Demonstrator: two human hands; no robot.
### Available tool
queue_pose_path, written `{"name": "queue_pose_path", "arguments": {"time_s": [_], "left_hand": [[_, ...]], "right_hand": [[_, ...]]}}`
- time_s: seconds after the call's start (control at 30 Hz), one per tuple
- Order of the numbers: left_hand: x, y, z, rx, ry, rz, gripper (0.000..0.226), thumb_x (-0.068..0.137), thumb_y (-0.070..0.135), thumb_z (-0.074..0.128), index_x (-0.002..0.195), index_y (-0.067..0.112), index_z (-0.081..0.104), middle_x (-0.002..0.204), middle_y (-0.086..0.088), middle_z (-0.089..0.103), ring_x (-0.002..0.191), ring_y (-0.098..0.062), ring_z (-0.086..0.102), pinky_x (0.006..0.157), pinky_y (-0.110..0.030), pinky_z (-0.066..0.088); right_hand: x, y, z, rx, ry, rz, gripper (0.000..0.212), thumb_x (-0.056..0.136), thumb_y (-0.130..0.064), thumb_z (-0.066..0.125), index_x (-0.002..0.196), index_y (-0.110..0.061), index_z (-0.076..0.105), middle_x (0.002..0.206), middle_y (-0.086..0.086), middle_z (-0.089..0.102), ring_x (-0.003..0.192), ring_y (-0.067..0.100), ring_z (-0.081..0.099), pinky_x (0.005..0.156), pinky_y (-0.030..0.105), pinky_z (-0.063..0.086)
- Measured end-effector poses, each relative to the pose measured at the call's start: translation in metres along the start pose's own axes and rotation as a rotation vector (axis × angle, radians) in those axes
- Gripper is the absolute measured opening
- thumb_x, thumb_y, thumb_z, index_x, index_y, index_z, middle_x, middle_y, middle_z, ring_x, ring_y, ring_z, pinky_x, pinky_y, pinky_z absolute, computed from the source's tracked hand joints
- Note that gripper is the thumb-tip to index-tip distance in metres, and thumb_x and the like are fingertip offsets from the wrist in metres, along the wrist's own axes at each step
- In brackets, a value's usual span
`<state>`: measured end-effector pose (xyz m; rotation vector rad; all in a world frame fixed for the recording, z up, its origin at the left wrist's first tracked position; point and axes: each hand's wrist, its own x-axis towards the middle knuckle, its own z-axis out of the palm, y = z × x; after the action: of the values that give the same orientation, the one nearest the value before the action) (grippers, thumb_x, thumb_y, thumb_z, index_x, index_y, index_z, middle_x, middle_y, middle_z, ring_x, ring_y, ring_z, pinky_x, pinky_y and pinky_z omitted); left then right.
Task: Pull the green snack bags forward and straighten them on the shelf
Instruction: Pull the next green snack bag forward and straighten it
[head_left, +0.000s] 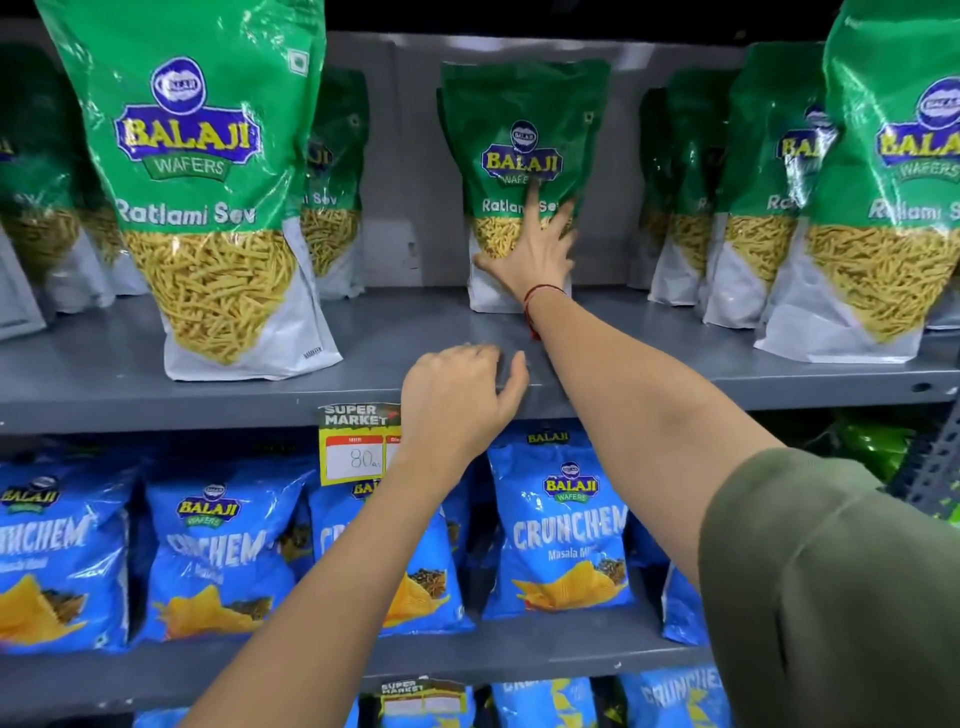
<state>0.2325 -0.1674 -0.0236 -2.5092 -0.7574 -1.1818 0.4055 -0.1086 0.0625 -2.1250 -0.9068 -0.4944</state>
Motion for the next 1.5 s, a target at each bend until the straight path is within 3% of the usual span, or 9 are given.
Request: {"name": "queue_pose_path", "arguments": {"time_s": [0.2, 0.63, 0.8, 1.3, 1.4, 1.5], "left_hand": [[-0.002, 0.002, -0.002, -0.023, 0.074, 0.000, 0.040, 0.089, 0.031, 0.034, 0.062, 0.013, 0.057, 0.058, -0.004, 0.063, 0.051, -0.027, 0.057, 0.049, -0.027, 0.025], [-0.006, 0.006, -0.006, -0.007, 0.084, -0.011, 0.031, 0.085, 0.018, 0.045, 0.058, 0.008, 0.057, 0.053, -0.010, 0.061, 0.045, -0.030, 0.054, 0.047, -0.028, 0.026], [-0.009, 0.004, -0.010, -0.018, 0.112, -0.013, 0.033, 0.083, 0.017, 0.043, 0.055, 0.007, 0.057, 0.051, -0.013, 0.059, 0.044, -0.032, 0.055, 0.045, -0.031, 0.037], [-0.020, -0.006, -0.014, -0.033, 0.056, 0.007, 0.030, 0.087, 0.014, 0.040, 0.073, 0.002, 0.064, 0.076, -0.017, 0.070, 0.071, -0.033, 0.065, 0.061, -0.039, 0.048], [-0.020, -0.007, -0.013, -0.043, 0.043, -0.001, 0.032, 0.087, 0.015, 0.038, 0.075, 0.002, 0.064, 0.077, -0.016, 0.070, 0.071, -0.033, 0.065, 0.062, -0.040, 0.048], [-0.020, -0.007, -0.012, -0.051, 0.040, -0.005, 0.035, 0.087, 0.017, 0.036, 0.078, 0.001, 0.066, 0.080, -0.017, 0.072, 0.074, -0.032, 0.066, 0.064, -0.039, 0.049]], "right_hand": [[-0.010, 0.008, -0.013, 0.037, 0.008, -0.033, 0.110, 0.071, -0.048, 0.077, 0.153, -0.030, 0.005, 0.157, 0.023, 0.007, 0.133, 0.045, 0.028, 0.100, 0.056, 0.040], [-0.085, 0.005, -0.065, 0.007, 0.151, -0.069, 0.112, 0.070, -0.051, 0.076, 0.153, -0.031, 0.004, 0.157, 0.024, 0.009, 0.121, 0.041, 0.037, 0.091, 0.050, 0.047], [-0.117, 0.009, -0.092, 0.025, 0.187, -0.090, 0.111, 0.069, -0.050, 0.077, 0.153, -0.033, 0.006, 0.156, 0.025, 0.010, 0.121, 0.041, 0.037, 0.089, 0.050, 0.045], [-0.159, 0.016, -0.127, 0.023, 0.231, -0.149, 0.111, 0.067, -0.058, 0.075, 0.153, -0.033, 0.010, 0.154, 0.022, 0.015, 0.117, 0.040, 0.040, 0.084, 0.047, 0.046], [-0.163, 0.017, -0.125, 0.064, 0.245, -0.153, 0.113, 0.066, -0.066, 0.072, 0.153, -0.031, 0.009, 0.156, 0.023, 0.012, 0.124, 0.041, 0.038, 0.091, 0.049, 0.045], [-0.166, 0.031, -0.119, 0.292, 0.313, -0.154, 0.112, 0.067, -0.067, 0.071, 0.153, -0.026, 0.012, 0.156, 0.022, 0.013, 0.139, 0.038, 0.027, 0.104, 0.050, 0.038]]}}
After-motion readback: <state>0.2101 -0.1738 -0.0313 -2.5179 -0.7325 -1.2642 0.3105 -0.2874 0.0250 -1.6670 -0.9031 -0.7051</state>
